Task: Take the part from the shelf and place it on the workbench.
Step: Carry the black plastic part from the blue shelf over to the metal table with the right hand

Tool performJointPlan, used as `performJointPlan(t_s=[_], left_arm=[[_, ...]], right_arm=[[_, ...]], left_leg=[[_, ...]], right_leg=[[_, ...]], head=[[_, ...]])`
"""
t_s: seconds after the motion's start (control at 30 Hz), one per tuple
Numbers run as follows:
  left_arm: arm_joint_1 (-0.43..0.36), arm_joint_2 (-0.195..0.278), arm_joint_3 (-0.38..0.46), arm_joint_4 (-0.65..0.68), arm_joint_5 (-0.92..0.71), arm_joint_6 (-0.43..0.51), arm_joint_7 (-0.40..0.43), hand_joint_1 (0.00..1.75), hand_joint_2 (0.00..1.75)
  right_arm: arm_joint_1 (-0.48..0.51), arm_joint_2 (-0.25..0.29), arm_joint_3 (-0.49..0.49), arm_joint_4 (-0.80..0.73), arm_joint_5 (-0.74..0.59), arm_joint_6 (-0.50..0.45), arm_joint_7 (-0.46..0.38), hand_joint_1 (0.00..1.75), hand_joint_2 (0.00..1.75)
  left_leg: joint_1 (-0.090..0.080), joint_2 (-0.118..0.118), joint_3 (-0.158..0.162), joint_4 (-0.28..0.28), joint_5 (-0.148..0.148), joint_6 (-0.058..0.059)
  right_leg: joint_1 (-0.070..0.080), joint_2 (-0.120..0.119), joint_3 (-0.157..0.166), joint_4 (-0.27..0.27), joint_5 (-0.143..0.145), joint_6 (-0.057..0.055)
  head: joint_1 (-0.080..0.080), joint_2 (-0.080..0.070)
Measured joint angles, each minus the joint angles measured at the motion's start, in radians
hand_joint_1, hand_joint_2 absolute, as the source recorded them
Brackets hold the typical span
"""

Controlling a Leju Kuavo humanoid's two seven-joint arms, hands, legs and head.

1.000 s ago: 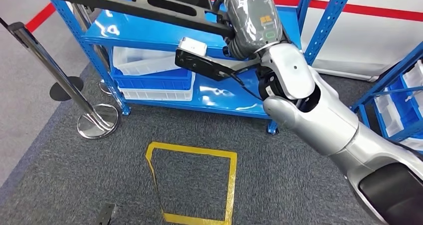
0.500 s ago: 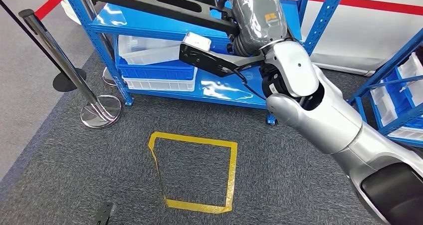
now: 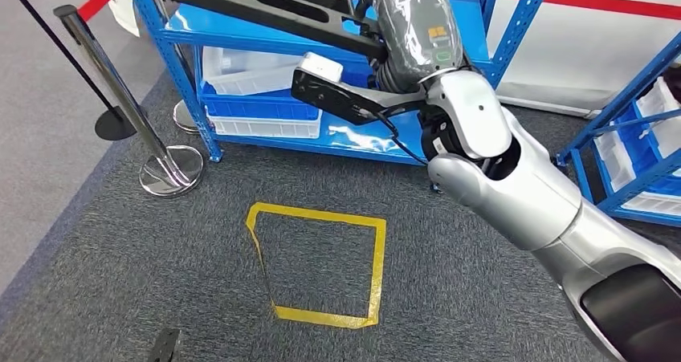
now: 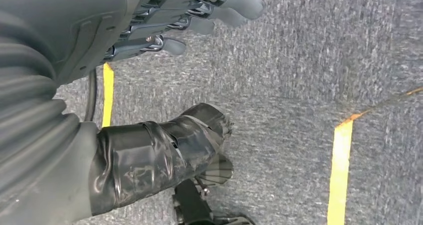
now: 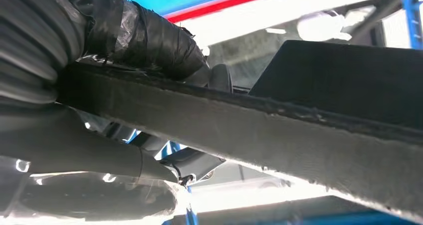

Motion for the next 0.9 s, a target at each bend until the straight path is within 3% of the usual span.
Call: performJointPlan(t_s=[0.13, 0.2, 0.27, 0.3, 0.33, 0.37, 0.4, 0.43, 0.47, 0.5, 0.53, 0.57, 0.6, 0.63, 0.67, 0.7, 0.73, 0.77, 0.8, 0.83, 0.87, 0.9], left_arm=[[0.000, 0.000, 0.000, 0.000, 0.000, -0.001, 0.000, 0.00, 1.75], [0.011, -0.001, 0.000, 0.000, 0.000, -0.002, 0.000, 0.00, 1.75], [0.015, -0.006, -0.001, -0.001, 0.000, -0.003, 0.000, 0.00, 1.75], [0.010, -0.006, -0.001, -0.002, 0.000, -0.003, -0.001, 0.00, 1.75], [-0.003, -0.007, -0.001, -0.003, -0.001, -0.005, -0.001, 0.00, 1.75], [-0.016, -0.009, -0.002, -0.006, -0.001, -0.006, -0.001, 0.00, 1.75], [-0.033, -0.006, -0.002, -0.009, 0.000, -0.007, -0.001, 0.00, 1.75], [-0.049, -0.005, -0.002, -0.013, 0.000, -0.008, 0.000, 0.00, 1.75], [-0.061, 0.000, -0.002, -0.018, 0.000, -0.007, 0.001, 0.00, 1.75], [-0.067, 0.007, -0.002, -0.021, 0.001, -0.006, 0.001, 0.00, 1.75], [-0.068, 0.013, -0.002, -0.022, 0.000, -0.006, 0.000, 0.00, 1.75], [-0.065, 0.016, -0.003, -0.022, 0.000, -0.006, 0.000, 0.00, 1.75], [-0.059, 0.006, -0.004, -0.023, 0.000, -0.007, 0.000, 0.00, 1.75], [-0.049, -0.005, -0.005, -0.024, 0.001, -0.007, 0.000, 0.00, 1.75], [-0.037, -0.018, -0.007, -0.025, 0.001, -0.008, 0.000, 0.00, 1.75], [-0.023, -0.029, -0.008, -0.026, 0.001, -0.009, 0.000, 0.00, 1.75], [-0.007, -0.032, -0.008, -0.026, 0.001, -0.009, 0.001, 0.00, 1.75], [0.007, -0.034, -0.008, -0.025, 0.001, -0.009, 0.002, 0.00, 1.75], [0.015, -0.036, -0.008, -0.025, 0.000, -0.008, 0.002, 0.00, 1.75], [0.020, -0.039, -0.008, -0.024, 0.000, -0.008, 0.002, 0.00, 1.75], [0.022, -0.039, -0.008, -0.024, 0.000, -0.007, 0.002, 0.00, 1.75], [0.023, -0.039, -0.009, -0.024, 0.000, -0.006, 0.001, 0.00, 1.75]], right_arm=[[0.000, 0.000, 0.000, 0.000, 0.001, 0.000, 0.000, 1.75, 1.75], [0.003, -0.001, -0.005, -0.009, 0.004, 0.000, -0.001, 1.75, 1.75], [0.005, -0.003, -0.011, -0.017, 0.006, -0.001, -0.001, 1.75, 1.75], [0.001, -0.008, -0.015, -0.017, 0.006, -0.002, -0.001, 1.75, 1.75], [-0.016, -0.009, -0.018, -0.023, 0.006, -0.002, -0.001, 1.75, 1.75], [-0.042, -0.008, -0.022, -0.038, 0.006, -0.002, -0.001, 1.75, 1.75], [-0.081, -0.008, -0.028, -0.057, 0.006, -0.002, -0.002, 1.75, 1.75], [-0.121, -0.003, -0.034, -0.081, 0.008, -0.001, -0.003, 1.75, 1.75], [-0.149, -0.001, -0.042, -0.101, 0.009, -0.002, -0.003, 1.75, 1.75], [-0.164, 0.000, -0.049, -0.115, 0.011, -0.002, -0.004, 1.75, 1.75], [-0.164, 0.001, -0.052, -0.121, 0.012, -0.002, -0.004, 1.75, 1.75], [-0.154, 0.002, -0.052, -0.123, 0.012, -0.002, -0.004, 1.75, 1.75], [-0.143, 0.006, -0.048, -0.124, 0.012, -0.002, -0.004, 1.75, 1.75], [-0.134, 0.012, -0.045, -0.123, 0.012, -0.001, -0.003, 1.75, 1.75], [-0.120, 0.019, -0.043, -0.121, 0.012, -0.001, -0.002, 1.75, 1.75], [-0.110, 0.026, -0.042, -0.118, 0.012, -0.001, -0.001, 1.75, 1.75], [-0.096, 0.029, -0.040, -0.113, 0.012, 0.000, 0.000, 1.75, 1.75], [-0.079, 0.028, -0.037, -0.108, 0.012, 0.000, -0.001, 1.75, 1.75], [-0.067, 0.026, -0.033, -0.102, 0.013, 0.002, -0.001, 1.75, 1.75], [-0.056, 0.023, -0.030, -0.096, 0.013, 0.003, -0.001, 1.75, 1.75], [-0.049, 0.022, -0.027, -0.092, 0.013, 0.003, -0.002, 1.75, 1.75], [-0.046, 0.023, -0.024, -0.090, 0.013, 0.003, -0.002, 1.75, 1.75]], left_leg=[[0.000, 0.000, -0.001, 0.000, 0.000, 0.001], [0.018, -0.004, 0.051, 0.012, -0.004, 0.026], [0.038, -0.005, 0.119, 0.007, -0.001, 0.062], [0.036, -0.001, 0.124, -0.008, 0.008, 0.066], [0.031, 0.004, 0.116, -0.025, 0.025, 0.063], [0.019, 0.011, 0.085, -0.036, 0.050, 0.052], [0.005, 0.015, 0.044, -0.047, 0.080, 0.038], [-0.011, 0.016, 0.000, -0.059, 0.117, 0.025], [-0.029, 0.017, -0.042, -0.078, 0.159, 0.020], [-0.052, 0.015, -0.073, -0.105, 0.202, 0.023], [-0.075, 0.013, -0.097, -0.135, 0.247, 0.033], [-0.100, 0.011, -0.120, -0.164, 0.290, 0.049], [-0.118, 0.013, -0.143, -0.178, 0.329, 0.064], [-0.130, 0.019, -0.181, -0.174, 0.362, 0.076], [-0.131, 0.034, -0.217, -0.164, 0.393, 0.082], [-0.124, 0.051, -0.250, -0.156, 0.419, 0.086], [-0.116, 0.067, -0.272, -0.160, 0.446, 0.090], [-0.108, 0.079, -0.276, -0.181, 0.472, 0.093], [-0.104, 0.072, -0.276, -0.197, 0.483, 0.089], [-0.098, 0.052, -0.280, -0.190, 0.475, 0.076], [-0.094, 0.026, -0.297, -0.150, 0.445, 0.057], [-0.083, 0.000, -0.321, -0.075, 0.398, 0.032]], right_leg=[[0.000, 0.000, 0.001, 0.000, 0.002, 0.002], [0.020, -0.001, 0.083, -0.031, 0.023, 0.021], [0.044, -0.005, 0.186, -0.073, 0.044, 0.052], [0.049, -0.006, 0.202, -0.068, 0.017, 0.053], [0.056, 0.000, 0.201, -0.033, -0.037, 0.043], [0.062, 0.007, 0.186, 0.030, -0.109, 0.019], [0.069, 0.019, 0.152, 0.123, -0.189, -0.009], [0.075, 0.026, 0.119, 0.215, -0.251, -0.032], [0.083, 0.026, 0.108, 0.278, -0.292, -0.045], [0.093, 0.023, 0.127, 0.296, -0.315, -0.059], [0.106, 0.018, 0.179, 0.261, -0.319, -0.081], [0.127, 0.011, 0.257, 0.175, -0.306, -0.118], [0.158, -0.025, 0.343, 0.059, -0.285, -0.173], [0.186, -0.079, 0.417, -0.076, -0.271, -0.228], [0.214, -0.132, 0.455, -0.167, -0.261, -0.268], [0.236, -0.182, 0.463, -0.220, -0.260, -0.294], [0.247, -0.198, 0.451, -0.240, -0.260, -0.303], [0.253, -0.195, 0.432, -0.224, -0.250, -0.304], [0.250, -0.192, 0.422, -0.222, -0.238, -0.303], [0.238, -0.190, 0.414, -0.222, -0.224, -0.297], [0.222, -0.189, 0.405, -0.222, -0.211, -0.285], [0.203, -0.188, 0.394, -0.223, -0.198, -0.268]], head=[[0.000, 0.000], [0.000, 0.000], [0.004, 0.000], [0.015, -0.002], [0.028, -0.004], [0.042, -0.005], [0.055, -0.007], [0.060, -0.005], [0.061, -0.005], [0.060, -0.004], [0.060, -0.003], [0.060, -0.003], [0.055, -0.002], [0.048, -0.002], [0.032, -0.002], [0.028, -0.002], [0.030, -0.002], [0.038, -0.002], [0.056, -0.002], [0.066, -0.002], [0.075, -0.002], [0.079, -0.002]])
